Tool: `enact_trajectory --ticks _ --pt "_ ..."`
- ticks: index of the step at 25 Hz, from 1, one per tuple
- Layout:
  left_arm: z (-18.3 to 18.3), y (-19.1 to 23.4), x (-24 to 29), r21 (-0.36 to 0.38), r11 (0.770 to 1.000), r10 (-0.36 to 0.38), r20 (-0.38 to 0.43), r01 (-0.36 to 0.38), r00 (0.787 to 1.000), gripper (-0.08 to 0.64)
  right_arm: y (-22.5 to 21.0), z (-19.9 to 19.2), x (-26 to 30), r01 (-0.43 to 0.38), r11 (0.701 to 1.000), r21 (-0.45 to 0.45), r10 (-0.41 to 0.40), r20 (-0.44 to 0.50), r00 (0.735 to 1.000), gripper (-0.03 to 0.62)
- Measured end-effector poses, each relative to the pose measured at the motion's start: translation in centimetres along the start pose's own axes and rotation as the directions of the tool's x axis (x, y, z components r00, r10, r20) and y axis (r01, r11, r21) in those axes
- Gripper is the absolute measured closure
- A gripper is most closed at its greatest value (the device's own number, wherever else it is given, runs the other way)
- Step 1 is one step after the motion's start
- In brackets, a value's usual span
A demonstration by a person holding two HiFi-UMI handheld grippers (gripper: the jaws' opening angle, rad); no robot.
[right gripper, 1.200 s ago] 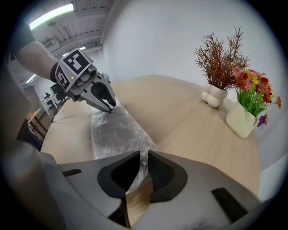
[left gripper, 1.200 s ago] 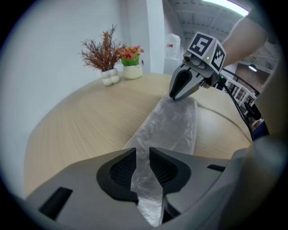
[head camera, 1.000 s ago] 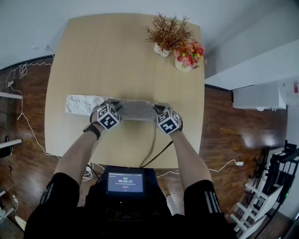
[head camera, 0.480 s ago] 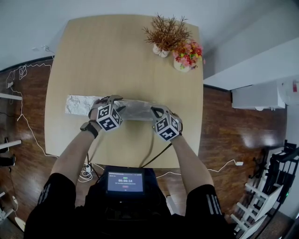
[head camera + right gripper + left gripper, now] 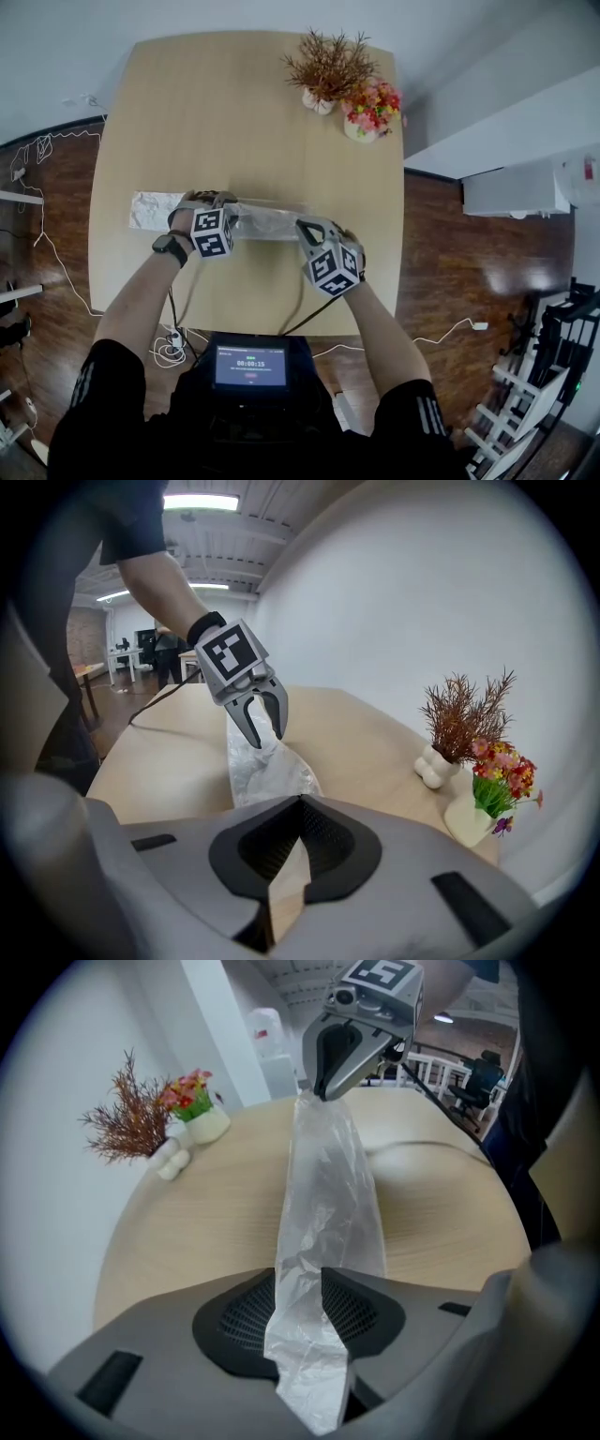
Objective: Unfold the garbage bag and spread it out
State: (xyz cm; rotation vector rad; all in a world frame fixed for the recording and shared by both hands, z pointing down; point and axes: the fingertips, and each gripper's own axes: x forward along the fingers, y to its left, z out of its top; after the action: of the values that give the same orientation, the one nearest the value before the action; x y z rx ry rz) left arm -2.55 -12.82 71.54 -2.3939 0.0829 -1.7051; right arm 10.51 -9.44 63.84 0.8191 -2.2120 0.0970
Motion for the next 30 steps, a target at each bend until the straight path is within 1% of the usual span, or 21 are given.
enact_trajectory --ticks 5,10,12,13,15,17,22,23,26,28,30 --pt "-0.1 0.7 0.2 0.016 0.998 0.057 -0.015 -0.057 0.998 0.413 1.2 0.9 -1.0 -0.007 0.998 -0.068 0.009 0.035 0.999 0.572" --pt "-1.0 0.4 1.1 0.033 0.999 0.04 -0.047 -0.038 0.998 0.414 2.5 1.5 -1.5 -0.019 0.991 -0.135 0.025 0.047 0.999 0.572" --pt "-0.9 0.4 1.0 0.042 0.998 0.045 -0.049 -0.043 0.998 0.448 2.8 1.7 -1.7 -0.024 0.989 -0.143 0.032 0.054 0.998 0.572" --pt "-0.7 0.4 0.8 0.043 0.998 0.048 -0.044 -0.047 0.998 0.478 2.9 1.8 -1.8 -0.024 0.989 -0.144 0.033 0.057 0.998 0.572" --pt "-0.5 0.2 0.6 0.045 0.998 0.052 -0.036 -0.051 0.998 0.533 3.1 1.7 -1.9 -0.023 0.989 -0.143 0.032 0.059 0.998 0.572" --pt "-0.2 0.1 0.2 0.044 0.997 0.057 -0.021 -0.056 0.998 0.557 3.3 1.6 -2.0 -0.022 0.991 -0.134 0.03 0.058 0.998 0.572" --pt "0.4 0.1 -1.2 0.07 0.993 0.1 0.003 -0.1 0.995 0.56 2.6 0.8 -2.1 0.0 0.997 -0.079 0.003 0.036 0.999 0.566" --pt "0.6 0.0 -1.6 0.075 0.991 0.108 0.009 -0.109 0.994 0.56 2.4 0.8 -2.2 0.007 0.998 -0.063 -0.004 0.037 0.999 0.54" --pt "1.2 -0.1 -3.0 0.089 0.987 0.135 0.029 -0.137 0.99 0.56 1.9 1.0 -3.0 0.034 0.999 -0.028 -0.032 0.055 0.998 0.505" --pt "1.6 -0.3 -3.7 0.108 0.983 0.148 0.035 -0.151 0.988 0.56 1.6 1.1 -3.4 0.048 0.999 -0.022 -0.046 0.056 0.997 0.486" --pt "1.8 -0.7 -4.3 0.128 0.978 0.16 0.036 -0.163 0.986 0.56 1.4 1.2 -3.8 0.056 0.998 -0.018 -0.055 0.054 0.997 0.443"
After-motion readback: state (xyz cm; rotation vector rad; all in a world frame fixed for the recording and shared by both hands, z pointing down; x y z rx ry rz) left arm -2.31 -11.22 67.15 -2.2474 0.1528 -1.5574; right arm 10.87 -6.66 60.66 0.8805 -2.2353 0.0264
